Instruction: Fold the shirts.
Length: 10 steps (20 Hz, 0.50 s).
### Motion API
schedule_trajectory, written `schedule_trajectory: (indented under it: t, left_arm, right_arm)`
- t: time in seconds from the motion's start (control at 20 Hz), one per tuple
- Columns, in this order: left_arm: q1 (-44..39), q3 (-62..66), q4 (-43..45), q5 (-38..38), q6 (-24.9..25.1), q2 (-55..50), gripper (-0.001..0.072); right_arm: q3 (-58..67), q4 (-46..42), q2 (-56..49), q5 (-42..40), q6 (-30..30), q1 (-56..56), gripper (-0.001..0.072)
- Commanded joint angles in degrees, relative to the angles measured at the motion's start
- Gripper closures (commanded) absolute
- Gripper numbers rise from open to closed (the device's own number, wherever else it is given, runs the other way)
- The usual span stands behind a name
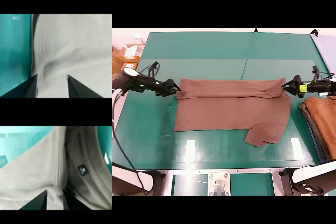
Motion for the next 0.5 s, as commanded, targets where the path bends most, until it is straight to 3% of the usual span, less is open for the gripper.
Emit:
schedule_trajectory:
  t: [0.0,0.2,0.4,0.45]
  left_arm:
    - [5.3,0.6,0.3,-14.7,-4.3,3.1,0.0278]
    - [11.3,-17.2,5.1,-14.4,-4.2,20.8,0.0277]
    - [12.0,-41.1,3.9,-7.1,-4.2,40.3,0.0272]
    - [11.5,-46.1,1.5,-4.5,-4.2,43.7,0.017]
  right_arm:
    - [0.0,-7.8,6.6,5.7,5.1,-3.1,0.0467]
    - [-16.0,-19.7,24.5,6.5,8.4,-7.9,0.0501]
    - [-38.6,-22.4,44.7,6.4,14.6,-14.8,0.0472]
    - [-43.3,-22.7,48.6,5.8,14.5,-15.8,0.0427]
